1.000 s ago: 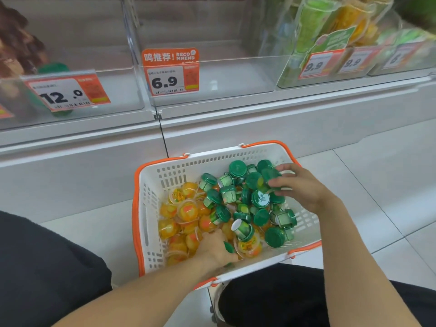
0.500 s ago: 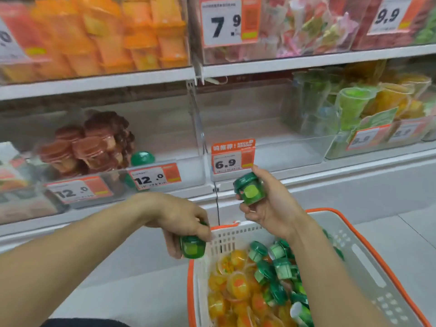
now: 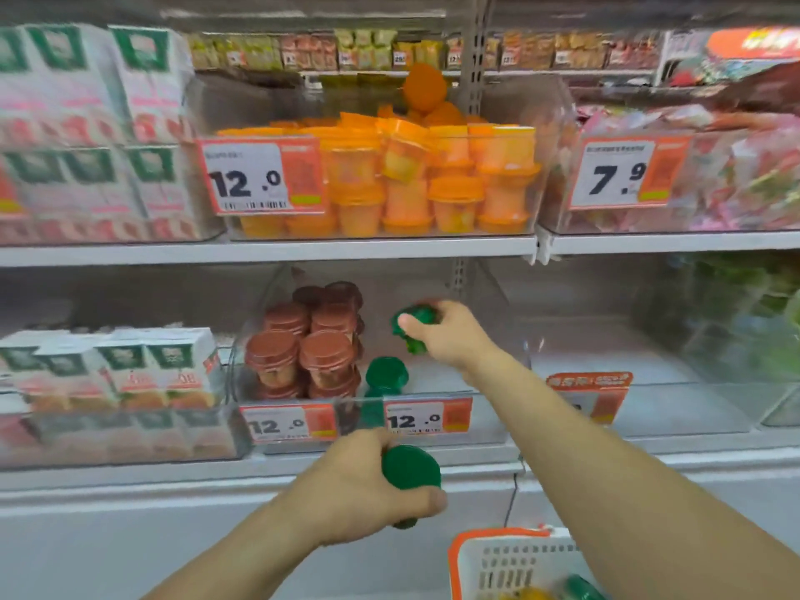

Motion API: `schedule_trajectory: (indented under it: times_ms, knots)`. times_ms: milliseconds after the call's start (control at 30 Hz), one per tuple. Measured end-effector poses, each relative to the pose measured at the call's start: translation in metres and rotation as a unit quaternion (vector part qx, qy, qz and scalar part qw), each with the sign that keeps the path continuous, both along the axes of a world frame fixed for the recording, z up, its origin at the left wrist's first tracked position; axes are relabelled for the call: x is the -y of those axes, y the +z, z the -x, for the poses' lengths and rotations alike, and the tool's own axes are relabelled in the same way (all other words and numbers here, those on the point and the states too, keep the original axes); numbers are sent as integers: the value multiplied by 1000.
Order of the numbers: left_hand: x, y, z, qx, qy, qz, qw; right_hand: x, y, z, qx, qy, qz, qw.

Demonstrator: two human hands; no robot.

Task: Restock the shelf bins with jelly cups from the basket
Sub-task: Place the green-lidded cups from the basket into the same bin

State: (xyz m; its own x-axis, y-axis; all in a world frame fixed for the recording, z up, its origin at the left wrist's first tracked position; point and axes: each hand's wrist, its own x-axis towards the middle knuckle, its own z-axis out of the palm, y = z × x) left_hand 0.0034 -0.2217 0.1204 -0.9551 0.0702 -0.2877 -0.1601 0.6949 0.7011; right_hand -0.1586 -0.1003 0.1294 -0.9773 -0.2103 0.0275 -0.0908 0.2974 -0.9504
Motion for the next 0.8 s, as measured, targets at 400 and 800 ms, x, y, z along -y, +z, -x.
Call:
schedule_trajectory:
  times_ms: [400,800]
  knots:
    - [-12,6,6,-147,3,64,987,48,-45,75,143,-30,-187,971]
    - [-22,3,15,-246,178,-193,933,-32,46,-33,56,256,-117,958]
